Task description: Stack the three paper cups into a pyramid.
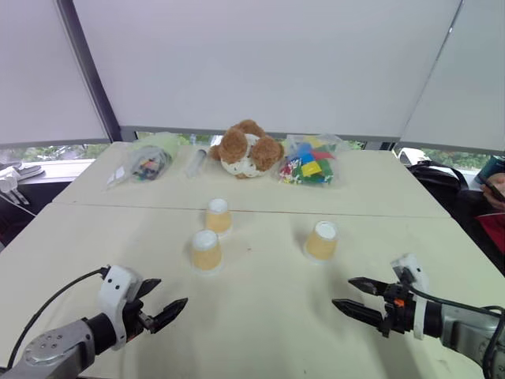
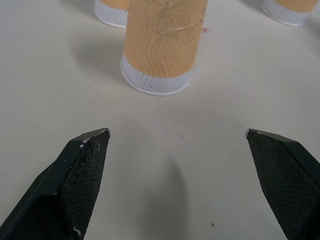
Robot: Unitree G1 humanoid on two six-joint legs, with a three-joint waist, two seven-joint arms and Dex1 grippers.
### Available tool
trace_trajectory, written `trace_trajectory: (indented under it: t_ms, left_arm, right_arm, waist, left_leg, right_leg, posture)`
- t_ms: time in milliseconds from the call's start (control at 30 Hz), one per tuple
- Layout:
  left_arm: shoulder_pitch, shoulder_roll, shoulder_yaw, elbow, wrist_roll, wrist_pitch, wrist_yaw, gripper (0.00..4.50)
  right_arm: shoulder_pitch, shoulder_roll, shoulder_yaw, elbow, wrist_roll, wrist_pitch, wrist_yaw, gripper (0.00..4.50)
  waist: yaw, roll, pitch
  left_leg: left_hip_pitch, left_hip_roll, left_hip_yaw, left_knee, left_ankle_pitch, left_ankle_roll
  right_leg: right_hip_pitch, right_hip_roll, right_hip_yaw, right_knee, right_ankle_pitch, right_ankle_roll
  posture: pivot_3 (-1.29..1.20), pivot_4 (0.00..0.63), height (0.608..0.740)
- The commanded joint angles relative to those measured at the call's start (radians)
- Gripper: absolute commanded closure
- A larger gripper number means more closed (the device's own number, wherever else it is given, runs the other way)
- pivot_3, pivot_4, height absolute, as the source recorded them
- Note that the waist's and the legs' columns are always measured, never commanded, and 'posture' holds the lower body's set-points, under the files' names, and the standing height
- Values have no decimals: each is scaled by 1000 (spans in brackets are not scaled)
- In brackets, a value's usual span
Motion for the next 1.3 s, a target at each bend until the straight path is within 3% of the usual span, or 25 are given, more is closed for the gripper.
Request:
trace_trajectory:
  t_ms: [33, 600, 767, 900, 1000, 1300]
  left_arm:
    - [0, 3, 12, -9, 4, -28, -11, 0]
    - [-34, -26, 52, 37, 12, -51, 31, 0]
    - [-68, 24, 58, 72, 40, -68, -9, 0]
    - [-184, 130, 56, 122, 4, -52, -114, 0]
    - [-289, 190, -27, 190, 24, -74, -212, 0]
    - [-644, 97, -223, 526, 124, -194, -325, 0]
  right_arm:
    - [-3, -14, 0, -16, -3, -18, 12, 97]
    - [-79, -28, 36, 52, -38, -37, 26, 97]
    - [-98, -38, 33, 91, -68, -57, 22, 97]
    - [-98, -87, -29, 37, 32, 46, 53, 97]
    - [-105, -94, -33, -46, 130, 134, 40, 97]
    - [-157, -48, 7, -198, 219, 212, -96, 97]
  waist:
    - [0, 0, 0]
    - [0, 0, 0]
    - [1, 0, 0]
    - [5, 0, 0]
    - [4, 0, 0]
    - [3, 0, 0]
  left_leg:
    - [0, 0, 0, 0, 0, 0]
    - [0, 0, 0, 0, 0, 0]
    - [0, 0, 0, 0, 0, 0]
    - [0, 0, 1, 0, 0, 0]
    - [0, 0, 1, 0, 0, 0]
    - [-2, -1, 1, 0, 0, 0]
  right_leg:
    - [0, 0, 0, 0, 0, 0]
    - [0, 0, 0, 0, 0, 0]
    - [0, 0, 0, 0, 0, 0]
    - [0, 0, -1, 0, 0, 0]
    - [0, 0, -1, 0, 0, 0]
    - [-1, 1, -1, 0, 2, 4]
  posture:
    - [0, 150, 740]
    - [0, 150, 740]
    - [0, 150, 740]
    - [0, 150, 740]
    - [0, 150, 740]
    - [0, 150, 740]
